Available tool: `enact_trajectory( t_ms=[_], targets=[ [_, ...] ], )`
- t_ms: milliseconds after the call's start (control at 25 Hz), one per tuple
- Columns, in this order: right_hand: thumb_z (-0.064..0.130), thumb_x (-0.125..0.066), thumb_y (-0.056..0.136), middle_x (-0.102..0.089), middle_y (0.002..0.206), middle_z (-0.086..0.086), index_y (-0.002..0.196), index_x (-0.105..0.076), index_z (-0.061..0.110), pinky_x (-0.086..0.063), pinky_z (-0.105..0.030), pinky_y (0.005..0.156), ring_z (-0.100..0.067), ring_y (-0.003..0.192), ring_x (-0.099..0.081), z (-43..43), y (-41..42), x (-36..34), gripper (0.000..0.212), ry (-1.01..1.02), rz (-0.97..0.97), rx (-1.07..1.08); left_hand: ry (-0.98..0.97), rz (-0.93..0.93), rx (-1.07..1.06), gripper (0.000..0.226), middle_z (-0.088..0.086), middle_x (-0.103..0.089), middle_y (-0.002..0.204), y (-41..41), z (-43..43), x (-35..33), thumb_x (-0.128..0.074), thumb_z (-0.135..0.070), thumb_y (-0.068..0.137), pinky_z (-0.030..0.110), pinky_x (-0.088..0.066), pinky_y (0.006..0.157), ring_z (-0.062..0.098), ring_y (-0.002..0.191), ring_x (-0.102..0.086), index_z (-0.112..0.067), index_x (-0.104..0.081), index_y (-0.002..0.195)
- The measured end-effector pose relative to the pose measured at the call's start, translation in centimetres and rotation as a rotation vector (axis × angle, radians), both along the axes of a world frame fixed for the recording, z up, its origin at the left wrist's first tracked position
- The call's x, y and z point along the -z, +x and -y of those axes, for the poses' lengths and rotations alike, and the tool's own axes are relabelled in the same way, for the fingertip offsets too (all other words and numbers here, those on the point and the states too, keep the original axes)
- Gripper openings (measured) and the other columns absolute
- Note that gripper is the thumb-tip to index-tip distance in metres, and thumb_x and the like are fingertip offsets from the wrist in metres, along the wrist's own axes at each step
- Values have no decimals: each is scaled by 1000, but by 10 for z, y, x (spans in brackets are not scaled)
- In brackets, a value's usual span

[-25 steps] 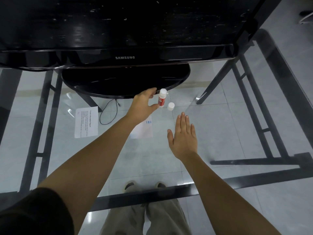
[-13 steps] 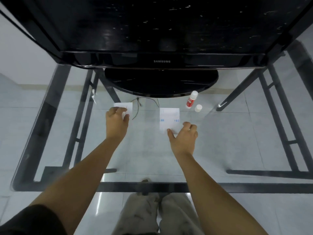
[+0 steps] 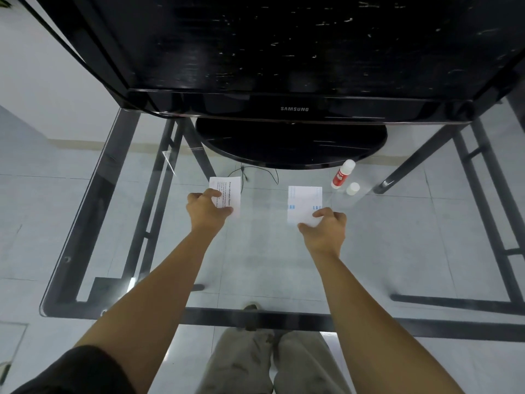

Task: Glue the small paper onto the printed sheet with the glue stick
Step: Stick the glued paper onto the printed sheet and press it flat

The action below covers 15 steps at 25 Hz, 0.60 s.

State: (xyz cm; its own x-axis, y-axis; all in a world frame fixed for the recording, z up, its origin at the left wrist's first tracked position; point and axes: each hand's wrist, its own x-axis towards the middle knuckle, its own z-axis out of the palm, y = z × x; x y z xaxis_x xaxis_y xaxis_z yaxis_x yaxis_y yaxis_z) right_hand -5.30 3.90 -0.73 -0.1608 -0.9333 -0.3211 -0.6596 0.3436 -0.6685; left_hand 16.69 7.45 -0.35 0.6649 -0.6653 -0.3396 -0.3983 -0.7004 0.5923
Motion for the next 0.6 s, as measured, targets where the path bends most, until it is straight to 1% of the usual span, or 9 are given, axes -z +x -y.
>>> enact_trajectory(
  t_ms=[80, 120, 160, 200, 280, 360, 440, 520, 600],
  targets=[
    [12, -71, 74, -54, 119, -10, 107, -60, 12, -45, -30, 77, -29, 100, -55, -1, -2, 1, 35, -49, -64, -60, -40, 15, 47, 47, 16, -48, 125, -1, -4, 2, -73, -14, 76, 41, -44, 96, 34, 117, -40, -12, -56, 120],
    [12, -69, 75, -58, 117, -9, 108, -61, 13, -44, -29, 75, -27, 100, -54, -2, -4, 2, 34, -84, -66, -80, -61, 27, 74, 47, 15, -50, 125, -2, -7, 3, -72, -14, 77, 40, -43, 96, 34, 117, -40, -11, -56, 121],
    [10, -68, 77, -59, 118, -9, 108, -62, 13, -45, -26, 73, -25, 99, -55, -3, -7, 3, 32, -111, -11, -80, -85, 33, 104, 47, 15, -51, 126, -5, -10, 5, -72, -13, 78, 38, -43, 95, 33, 115, -41, -10, -56, 122],
    [6, -66, 78, -59, 120, -10, 108, -61, 12, -47, -24, 73, -24, 98, -57, -4, -12, 3, 30, -126, 90, -71, -111, 30, 140, 48, 15, -52, 126, -9, -13, 6, -71, -12, 78, 36, -44, 93, 30, 111, -45, -9, -55, 123],
    [1, -64, 81, -58, 124, -11, 109, -60, 11, -53, -24, 77, -27, 103, -60, -7, -23, 3, 30, -149, 264, -67, -151, 29, 237, 49, 14, -54, 124, -21, -15, 8, -70, -9, 79, 25, -45, 83, 20, 97, -50, -8, -53, 125],
    [1, -64, 82, -58, 125, -9, 111, -60, 14, -52, -13, 74, -26, 104, -61, -9, -36, 1, 32, -182, 330, -63, -170, 35, 331, 49, 13, -55, 122, -36, -13, 10, -68, -7, 80, 19, -43, 80, 15, 92, -51, -9, -52, 127],
    [3, -65, 82, -58, 123, -5, 114, -60, 16, -49, -5, 71, -23, 102, -59, -9, -47, -1, 35, -231, 355, -60, -186, 23, 419, 51, 14, -54, 123, -50, -6, 13, -66, -3, 81, 21, -43, 87, 22, 102, -54, -7, -50, 129],
    [5, -65, 83, -56, 119, 3, 116, -60, 19, -49, -6, 72, -18, 100, -57, -9, -57, -5, 37, -284, 362, -57, -177, 3, 510, 52, 14, -51, 125, -62, 2, 14, -62, 1, 82, 24, -43, 94, 27, 114, -52, -6, -47, 132],
    [5, -65, 83, -54, 116, 9, 116, -60, 21, -50, -8, 73, -11, 100, -55, -8, -61, -9, 37, -328, 369, -53, -150, -29, 569, 54, 13, -49, 126, -69, 9, 15, -58, 3, 83, 18, -39, 94, 26, 116, -50, -7, -45, 134]
  ],
)
